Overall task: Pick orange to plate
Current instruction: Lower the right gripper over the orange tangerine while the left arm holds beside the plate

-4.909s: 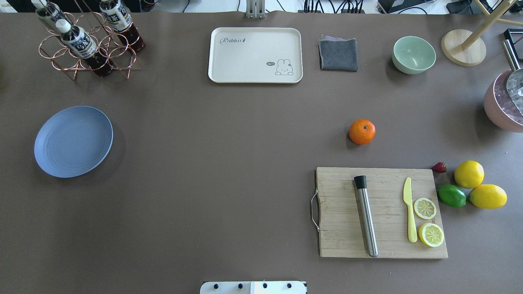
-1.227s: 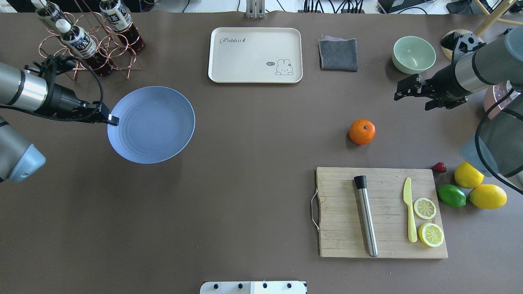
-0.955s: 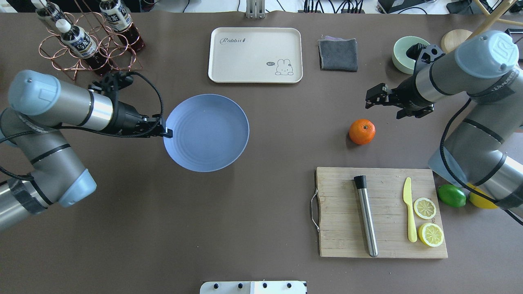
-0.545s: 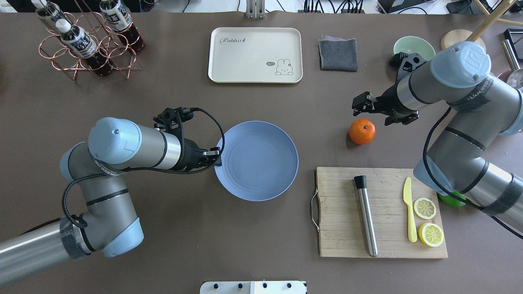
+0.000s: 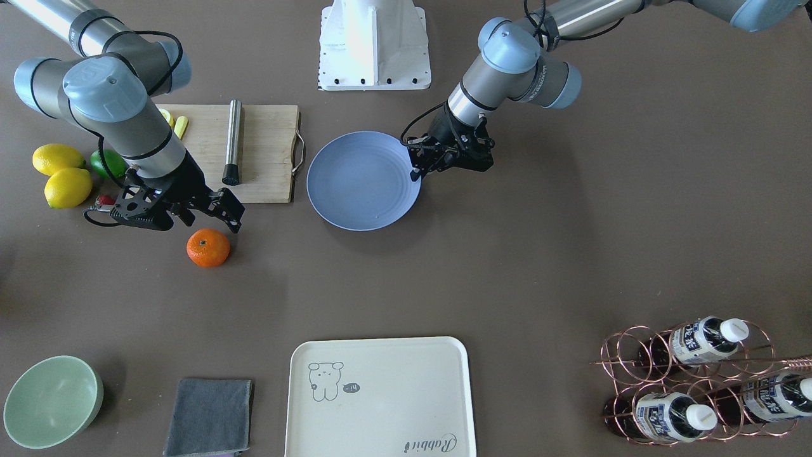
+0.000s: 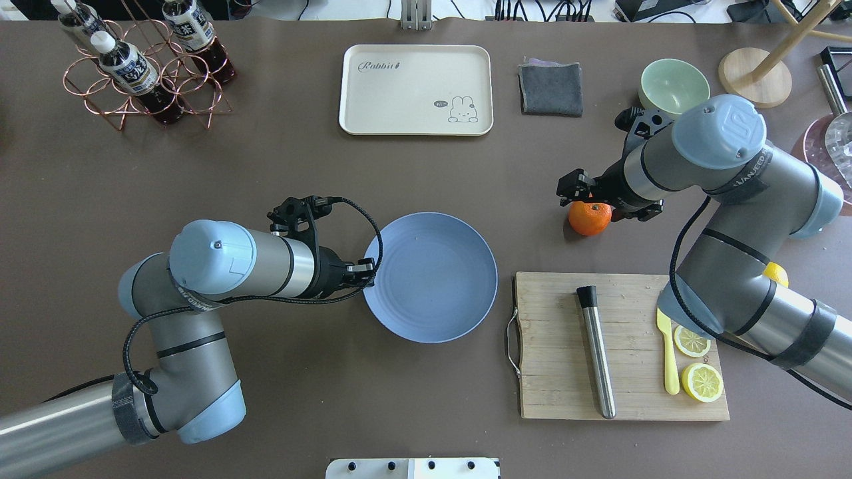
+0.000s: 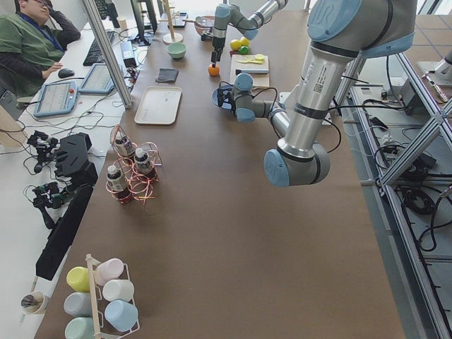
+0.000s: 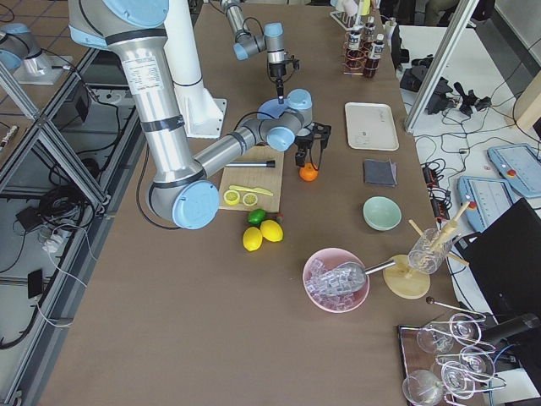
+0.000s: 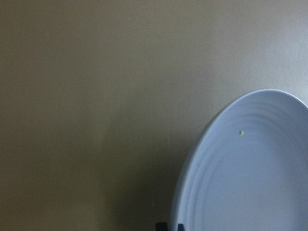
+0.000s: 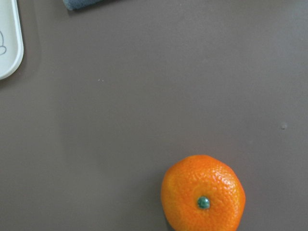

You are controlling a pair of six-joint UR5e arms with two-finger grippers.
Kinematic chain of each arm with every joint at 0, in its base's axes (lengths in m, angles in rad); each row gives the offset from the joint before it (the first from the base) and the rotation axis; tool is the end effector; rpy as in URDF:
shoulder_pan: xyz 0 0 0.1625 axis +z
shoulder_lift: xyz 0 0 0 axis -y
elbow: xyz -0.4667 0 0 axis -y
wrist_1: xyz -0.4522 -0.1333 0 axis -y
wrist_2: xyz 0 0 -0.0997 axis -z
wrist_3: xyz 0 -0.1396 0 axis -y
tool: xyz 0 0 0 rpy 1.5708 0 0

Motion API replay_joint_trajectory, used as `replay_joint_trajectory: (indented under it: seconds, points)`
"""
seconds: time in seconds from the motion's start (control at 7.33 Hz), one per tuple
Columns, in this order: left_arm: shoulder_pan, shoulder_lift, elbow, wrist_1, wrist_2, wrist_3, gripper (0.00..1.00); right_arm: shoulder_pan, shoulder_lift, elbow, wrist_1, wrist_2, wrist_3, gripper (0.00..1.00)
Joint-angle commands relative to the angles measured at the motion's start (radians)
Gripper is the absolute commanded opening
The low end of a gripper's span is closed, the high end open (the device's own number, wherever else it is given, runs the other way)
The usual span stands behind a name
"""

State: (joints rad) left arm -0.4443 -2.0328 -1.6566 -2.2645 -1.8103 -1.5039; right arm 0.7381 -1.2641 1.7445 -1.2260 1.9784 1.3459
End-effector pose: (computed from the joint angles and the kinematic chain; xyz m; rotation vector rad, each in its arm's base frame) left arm 0.6383 -0.4148 0.2943 0.1112 1.2483 -0.1781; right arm -0.4681 -0.5312 0.4121 0.0364 -0.9016 0.3100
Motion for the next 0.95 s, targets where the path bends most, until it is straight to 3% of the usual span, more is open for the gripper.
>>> replay_joint_trajectory:
  seconds: [0.0, 0.41, 0.82]
  points:
    - [0.007, 0.0, 0.017, -0.003, 0.053, 0.005, 0.98, -0.006, 0.0, -0.002, -0.003, -0.006, 0.002, 1.0]
    - [0.018, 0.0, 0.02, -0.007, 0.083, 0.005, 0.98, 0.021, -0.001, -0.043, -0.012, -0.003, -0.133, 1.0]
    - [0.01, 0.0, 0.02, -0.01, 0.083, 0.005, 0.98, 0.012, 0.049, -0.111, -0.032, -0.018, -0.137, 1.0]
